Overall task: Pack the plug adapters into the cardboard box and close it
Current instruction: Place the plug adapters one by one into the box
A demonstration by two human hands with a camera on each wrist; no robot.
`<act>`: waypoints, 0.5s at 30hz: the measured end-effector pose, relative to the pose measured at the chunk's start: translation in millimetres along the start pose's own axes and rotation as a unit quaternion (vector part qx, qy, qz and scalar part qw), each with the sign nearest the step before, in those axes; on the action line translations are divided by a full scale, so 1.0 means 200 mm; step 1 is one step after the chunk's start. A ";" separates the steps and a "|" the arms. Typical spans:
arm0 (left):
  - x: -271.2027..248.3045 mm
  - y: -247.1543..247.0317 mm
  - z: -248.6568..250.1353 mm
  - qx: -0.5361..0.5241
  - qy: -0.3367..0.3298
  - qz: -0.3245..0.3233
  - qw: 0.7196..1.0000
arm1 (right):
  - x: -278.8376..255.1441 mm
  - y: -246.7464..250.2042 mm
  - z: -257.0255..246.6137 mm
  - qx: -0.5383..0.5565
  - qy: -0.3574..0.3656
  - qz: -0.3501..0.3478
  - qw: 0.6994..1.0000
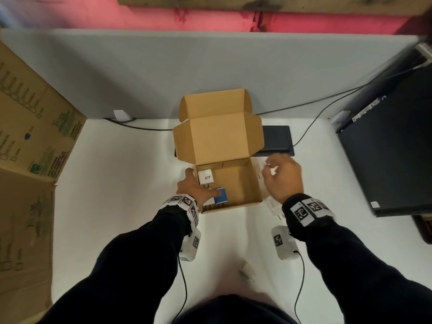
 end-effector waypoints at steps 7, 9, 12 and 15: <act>-0.02 -0.01 0.01 0.031 -0.008 0.017 0.999 | -0.24 -0.08 0.38 -0.068 -0.150 -0.191 0.968; -0.01 -0.01 0.01 0.030 -0.012 0.015 0.999 | -0.26 -0.10 0.39 -0.047 -0.146 -0.181 0.971; 0.00 -0.02 0.02 0.034 -0.020 0.012 0.999 | -0.26 -0.11 0.37 -0.045 -0.124 -0.173 0.976; 0.01 -0.02 0.01 0.025 -0.026 0.009 0.999 | -0.27 -0.13 0.37 -0.046 -0.115 -0.173 0.977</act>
Point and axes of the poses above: each hand's wrist, its own x-axis towards the middle knuckle, its own y-axis out of the back of the hand, z = x × y, the point moved 5 cm from there along x, towards the middle knuckle, and after that the axes turned 14 degrees about y, right-handed, at the moved point
